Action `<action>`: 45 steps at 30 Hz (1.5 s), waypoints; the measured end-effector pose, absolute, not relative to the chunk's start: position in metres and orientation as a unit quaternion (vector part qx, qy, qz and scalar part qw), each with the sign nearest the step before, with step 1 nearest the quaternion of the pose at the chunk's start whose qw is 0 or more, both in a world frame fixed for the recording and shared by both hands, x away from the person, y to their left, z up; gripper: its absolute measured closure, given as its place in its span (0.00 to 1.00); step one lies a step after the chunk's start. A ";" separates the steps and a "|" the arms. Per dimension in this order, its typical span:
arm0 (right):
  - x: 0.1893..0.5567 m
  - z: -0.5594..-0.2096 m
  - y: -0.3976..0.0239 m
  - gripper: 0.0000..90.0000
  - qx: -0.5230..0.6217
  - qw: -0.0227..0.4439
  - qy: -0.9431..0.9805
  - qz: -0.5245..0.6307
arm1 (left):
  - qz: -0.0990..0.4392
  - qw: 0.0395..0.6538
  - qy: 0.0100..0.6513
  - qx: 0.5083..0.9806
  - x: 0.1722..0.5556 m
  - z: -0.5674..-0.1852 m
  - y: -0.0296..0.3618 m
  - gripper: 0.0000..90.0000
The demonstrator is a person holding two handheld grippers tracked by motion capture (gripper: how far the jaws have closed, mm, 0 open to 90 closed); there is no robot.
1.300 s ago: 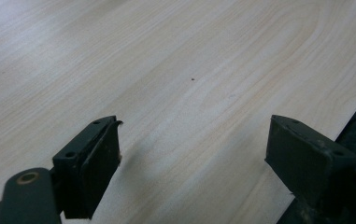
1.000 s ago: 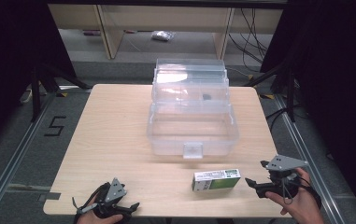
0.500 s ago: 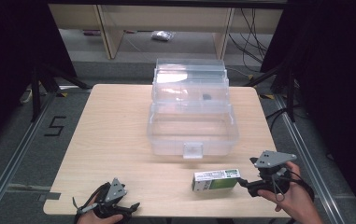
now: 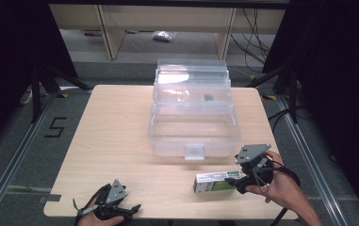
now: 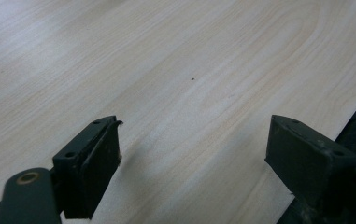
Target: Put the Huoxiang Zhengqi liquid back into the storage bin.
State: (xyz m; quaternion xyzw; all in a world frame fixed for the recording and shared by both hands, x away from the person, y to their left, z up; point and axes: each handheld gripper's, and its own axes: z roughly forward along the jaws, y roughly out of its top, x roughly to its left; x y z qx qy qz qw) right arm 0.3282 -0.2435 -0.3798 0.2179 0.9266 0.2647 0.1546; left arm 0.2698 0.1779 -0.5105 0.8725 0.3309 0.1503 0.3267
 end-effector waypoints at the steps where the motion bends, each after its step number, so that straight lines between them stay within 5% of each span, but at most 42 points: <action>1: 0.330 -0.381 -0.237 0.23 0.214 0.142 0.932 0.258 | 0.151 0.329 0.333 0.871 0.270 -0.511 0.178 0.19; 45: 0.360 -0.422 -0.181 0.29 0.127 0.082 0.983 0.105 | 0.149 0.333 0.334 0.869 0.269 -0.511 0.177 0.19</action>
